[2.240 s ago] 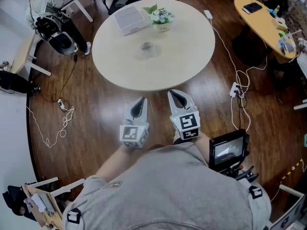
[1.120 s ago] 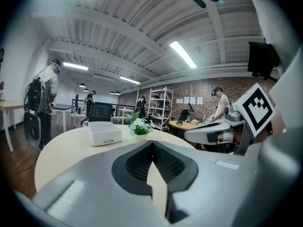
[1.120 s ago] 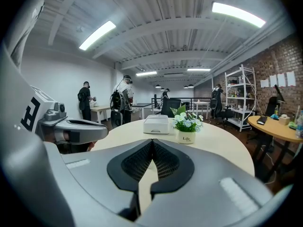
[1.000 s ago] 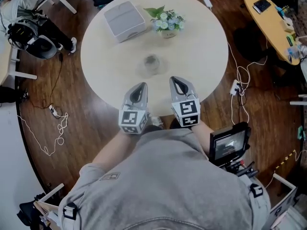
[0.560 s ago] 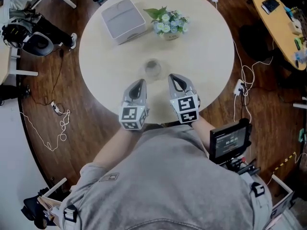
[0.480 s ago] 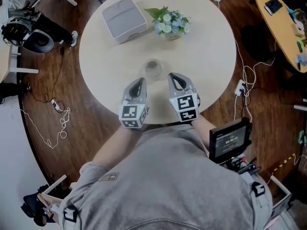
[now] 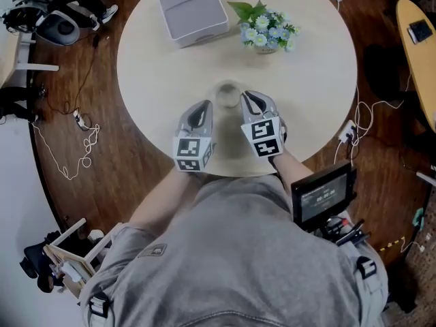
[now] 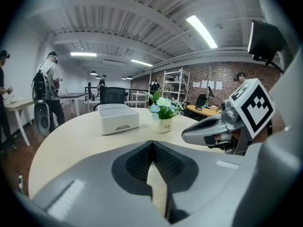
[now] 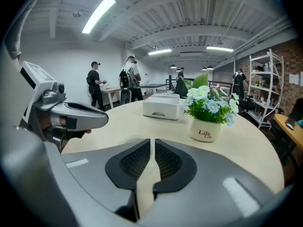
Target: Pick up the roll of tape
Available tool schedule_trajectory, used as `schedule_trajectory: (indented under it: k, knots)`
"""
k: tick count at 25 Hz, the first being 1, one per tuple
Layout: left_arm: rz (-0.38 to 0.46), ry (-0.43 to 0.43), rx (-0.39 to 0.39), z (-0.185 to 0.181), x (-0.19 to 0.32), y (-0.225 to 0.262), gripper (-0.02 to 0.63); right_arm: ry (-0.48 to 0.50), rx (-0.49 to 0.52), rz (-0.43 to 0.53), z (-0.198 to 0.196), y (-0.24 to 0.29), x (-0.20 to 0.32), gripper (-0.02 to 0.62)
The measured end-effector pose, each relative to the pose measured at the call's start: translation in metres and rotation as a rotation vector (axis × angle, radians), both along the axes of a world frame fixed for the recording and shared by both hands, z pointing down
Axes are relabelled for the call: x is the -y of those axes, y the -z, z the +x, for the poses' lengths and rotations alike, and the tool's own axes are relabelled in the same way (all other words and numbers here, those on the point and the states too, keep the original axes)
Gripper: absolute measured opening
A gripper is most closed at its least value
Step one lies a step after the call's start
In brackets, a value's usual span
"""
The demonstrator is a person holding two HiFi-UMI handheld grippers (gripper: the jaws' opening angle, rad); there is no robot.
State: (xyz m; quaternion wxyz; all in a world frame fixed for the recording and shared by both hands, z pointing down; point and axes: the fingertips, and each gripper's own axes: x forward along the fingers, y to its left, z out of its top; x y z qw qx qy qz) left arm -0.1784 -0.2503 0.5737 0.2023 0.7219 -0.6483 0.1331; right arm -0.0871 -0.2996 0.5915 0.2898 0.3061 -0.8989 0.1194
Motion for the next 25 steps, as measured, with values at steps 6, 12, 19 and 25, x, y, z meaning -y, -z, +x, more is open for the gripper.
schedule_trajectory:
  k: [6,12,19,25]
  knots:
    - [-0.042,0.046,-0.012,-0.01,-0.005,-0.012,0.002,0.086,-0.067,-0.058,-0.02,-0.028,0.014,0.146]
    - [-0.08,0.095,-0.019,-0.021,-0.015,-0.024,0.002,0.143,-0.157,-0.121,-0.032,-0.064,0.019,0.176]
    - [-0.103,0.131,-0.029,-0.031,-0.022,-0.032,0.002,0.192,-0.237,-0.157,-0.046,-0.091,0.025,0.178]
    - [-0.105,0.158,-0.03,-0.04,-0.027,-0.029,0.002,0.23,-0.296,-0.164,-0.052,-0.1,0.026,0.17]
